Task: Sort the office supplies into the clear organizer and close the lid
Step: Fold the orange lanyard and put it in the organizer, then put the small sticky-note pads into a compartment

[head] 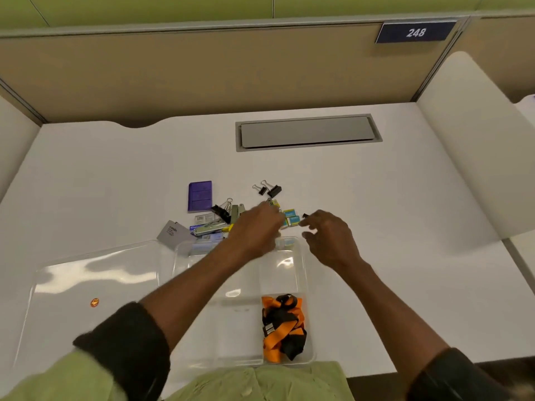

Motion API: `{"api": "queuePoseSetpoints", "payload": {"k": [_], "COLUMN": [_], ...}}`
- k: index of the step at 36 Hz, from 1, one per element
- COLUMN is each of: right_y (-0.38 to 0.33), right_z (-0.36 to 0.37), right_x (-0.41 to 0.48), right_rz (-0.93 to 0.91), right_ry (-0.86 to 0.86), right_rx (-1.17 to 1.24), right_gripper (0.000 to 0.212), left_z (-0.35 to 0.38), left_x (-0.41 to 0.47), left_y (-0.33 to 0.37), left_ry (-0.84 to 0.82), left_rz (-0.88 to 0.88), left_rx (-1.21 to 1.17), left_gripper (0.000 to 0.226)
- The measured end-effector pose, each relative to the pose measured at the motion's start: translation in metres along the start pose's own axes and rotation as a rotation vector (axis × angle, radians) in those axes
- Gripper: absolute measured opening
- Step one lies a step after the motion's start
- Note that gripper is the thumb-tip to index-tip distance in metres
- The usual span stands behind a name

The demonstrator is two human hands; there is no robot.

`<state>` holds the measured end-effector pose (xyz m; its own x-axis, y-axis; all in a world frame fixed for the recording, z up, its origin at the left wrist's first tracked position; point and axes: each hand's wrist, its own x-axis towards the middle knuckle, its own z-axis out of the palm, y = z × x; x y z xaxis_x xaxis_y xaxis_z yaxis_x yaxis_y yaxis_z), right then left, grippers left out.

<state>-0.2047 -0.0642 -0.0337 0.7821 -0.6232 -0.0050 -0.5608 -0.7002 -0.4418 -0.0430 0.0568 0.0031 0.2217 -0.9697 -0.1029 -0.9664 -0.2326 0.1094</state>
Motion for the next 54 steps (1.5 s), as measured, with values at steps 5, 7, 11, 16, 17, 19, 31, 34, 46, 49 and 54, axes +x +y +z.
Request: {"api": "queuePoseSetpoints", "payload": {"k": [5,7,11,16,17,19,31,34,46,49,54], "right_y": [0.013,0.016,0.018,0.02,0.02,0.021,0.027,0.026,-0.018,-0.024,-0.026], "right_z": [0.022,0.029,0.036,0.04,0.041,0.042,0.033,0.019,0.016,0.024,0.018], "right_x": [0.046,0.058,0.075,0.08,0.08,0.078,0.065,0.054,-0.04,-0.053,-0.059], "right_rz": [-0.082,-0.133,-0.187,-0.24,-0.246,-0.249,0.01,0.069,-0.105,-0.121,-0.113], "right_ry": [-0.087,-0.133,-0.17,-0.194,-0.196,-0.185,-0.092,0.007,-0.115,-0.145,-0.146], "right_rx": [-0.069,-0.112,-0.151,-0.167,-0.168,-0.162,0.013,0.12,0.174,0.108,0.19], "right_gripper": [0.041,0.054,0.058,0.045,0.046,0.045,0.055,0.055,0.058,0.061,0.056], "left_z": [0.016,0.025,0.034,0.044,0.046,0.046,0.047,0.031,0.009,0.019,0.026], "left_x": [0.049,0.061,0.075,0.083,0.084,0.085,0.081,0.07,-0.053,-0.062,-0.062], "left_y": [-0.021,-0.028,-0.036,-0.04,-0.041,-0.04,-0.037,-0.033,0.015,0.024,0.029], "left_ry": [-0.015,-0.021,-0.061,-0.127,-0.14,-0.15,-0.006,0.091,-0.038,-0.081,-0.2], "left_rz": [0.019,0.057,0.134,0.169,0.163,0.156,0.166,0.054,-0.238,-0.258,-0.236], "left_rx": [0.09,0.122,0.166,0.174,0.161,0.144,0.212,0.026,-0.251,-0.228,-0.199], "left_gripper": [0.039,0.05,0.059,0.049,0.048,0.048,0.027,0.03,0.028,0.029,0.039]}}
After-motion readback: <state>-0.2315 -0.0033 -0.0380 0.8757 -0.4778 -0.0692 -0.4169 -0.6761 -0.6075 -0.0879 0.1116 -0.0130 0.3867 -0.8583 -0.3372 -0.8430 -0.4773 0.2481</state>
